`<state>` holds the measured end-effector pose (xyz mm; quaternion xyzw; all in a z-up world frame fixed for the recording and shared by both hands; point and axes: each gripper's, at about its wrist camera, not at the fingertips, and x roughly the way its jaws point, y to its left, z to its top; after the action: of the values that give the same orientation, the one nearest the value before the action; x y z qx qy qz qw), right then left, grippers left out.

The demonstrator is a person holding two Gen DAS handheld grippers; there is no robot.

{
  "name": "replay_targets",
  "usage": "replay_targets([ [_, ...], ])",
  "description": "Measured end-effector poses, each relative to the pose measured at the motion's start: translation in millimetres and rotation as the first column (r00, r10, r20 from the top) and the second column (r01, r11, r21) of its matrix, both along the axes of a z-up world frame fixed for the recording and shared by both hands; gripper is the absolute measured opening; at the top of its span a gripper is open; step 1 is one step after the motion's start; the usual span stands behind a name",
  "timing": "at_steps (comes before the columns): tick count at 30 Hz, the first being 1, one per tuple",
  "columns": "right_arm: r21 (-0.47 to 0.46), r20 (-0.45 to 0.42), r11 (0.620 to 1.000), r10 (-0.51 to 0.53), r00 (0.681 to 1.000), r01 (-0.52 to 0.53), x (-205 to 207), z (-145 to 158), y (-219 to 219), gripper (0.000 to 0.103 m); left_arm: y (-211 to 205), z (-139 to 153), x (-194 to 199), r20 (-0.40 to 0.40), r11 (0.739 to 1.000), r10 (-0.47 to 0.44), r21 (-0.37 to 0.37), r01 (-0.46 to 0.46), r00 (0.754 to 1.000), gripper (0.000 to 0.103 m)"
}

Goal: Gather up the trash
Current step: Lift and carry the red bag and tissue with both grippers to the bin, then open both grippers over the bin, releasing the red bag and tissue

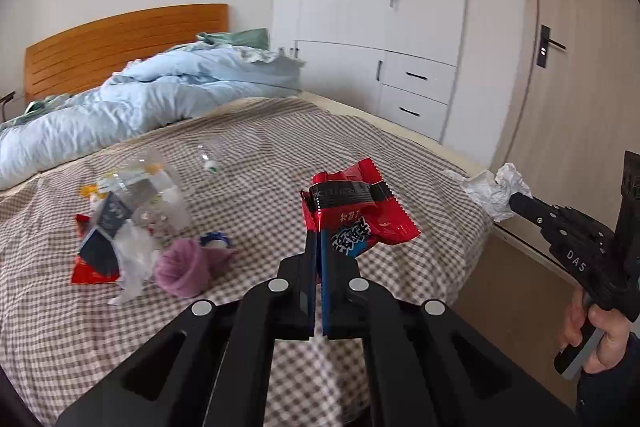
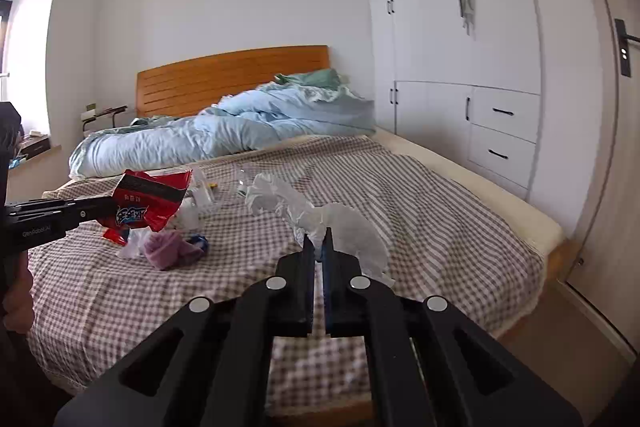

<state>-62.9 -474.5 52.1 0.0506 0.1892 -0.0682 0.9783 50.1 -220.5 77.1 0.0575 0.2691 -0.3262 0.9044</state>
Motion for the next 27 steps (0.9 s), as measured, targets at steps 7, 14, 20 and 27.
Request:
replay_targets([
  [7, -0.035, -0.233, 0.988, -0.156, 0.960, 0.152, -52.9, -69.5, -57.8, 0.003, -116.7, -52.8, -33.8, -0.147, 0.960, -0.256, 0.082, 0.269, 0.956, 0.000],
  [14, 0.063, -0.516, 0.949, -0.235, 0.824, 0.310, -104.4, -177.4, -104.2, 0.003, -207.1, -127.5, -70.6, -0.332, 0.886, -0.357, 0.176, 0.429, 0.873, 0.000],
  [20, 0.181, -0.699, 0.904, -0.159, 0.698, 0.387, -137.0, -261.7, -115.5, 0.003, -257.4, -183.9, -108.8, -0.437, 0.786, -0.389, 0.302, 0.540, 0.811, 0.000],
  [27, 0.185, -0.810, 0.841, -0.163, 0.564, 0.509, -160.5, -318.9, -129.5, 0.008, -286.5, -211.4, -127.0, -0.491, 0.721, -0.399, 0.354, 0.595, 0.775, 0.000],
])
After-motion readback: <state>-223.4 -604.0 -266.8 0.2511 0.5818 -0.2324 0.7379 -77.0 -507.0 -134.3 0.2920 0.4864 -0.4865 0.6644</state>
